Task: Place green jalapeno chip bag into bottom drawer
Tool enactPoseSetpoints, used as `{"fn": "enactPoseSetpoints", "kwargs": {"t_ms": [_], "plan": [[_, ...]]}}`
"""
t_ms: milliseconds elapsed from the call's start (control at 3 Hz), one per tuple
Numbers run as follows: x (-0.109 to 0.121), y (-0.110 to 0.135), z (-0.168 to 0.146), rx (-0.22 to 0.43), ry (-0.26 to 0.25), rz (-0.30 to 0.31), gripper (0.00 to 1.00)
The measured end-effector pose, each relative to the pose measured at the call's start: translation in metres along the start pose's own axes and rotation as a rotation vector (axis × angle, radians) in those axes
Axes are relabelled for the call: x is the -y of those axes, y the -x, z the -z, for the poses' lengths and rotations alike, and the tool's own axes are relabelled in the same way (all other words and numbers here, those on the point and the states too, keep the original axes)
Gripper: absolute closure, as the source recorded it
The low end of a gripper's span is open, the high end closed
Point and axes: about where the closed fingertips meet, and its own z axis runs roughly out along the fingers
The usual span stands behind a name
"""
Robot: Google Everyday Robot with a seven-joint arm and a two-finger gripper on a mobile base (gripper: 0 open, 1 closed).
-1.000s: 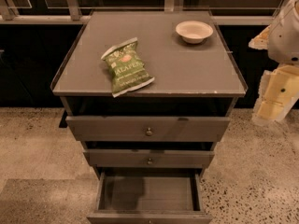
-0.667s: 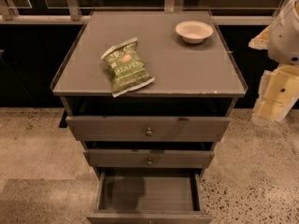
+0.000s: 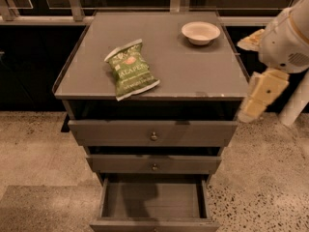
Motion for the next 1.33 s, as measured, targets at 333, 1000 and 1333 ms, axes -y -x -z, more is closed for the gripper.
{"fn": "enactPoseSetpoints", "kwargs": {"t_ms": [333,1000,1333], "plan": [[0.045,0.038,-0.043,0.166,-0.050,0.019,0.00],[0.086,0.086,-0.080,0.274,-0.064,0.024,0.00],[0.085,0.086,-0.106,0.340,-0.039,-0.024,0.00]]}}
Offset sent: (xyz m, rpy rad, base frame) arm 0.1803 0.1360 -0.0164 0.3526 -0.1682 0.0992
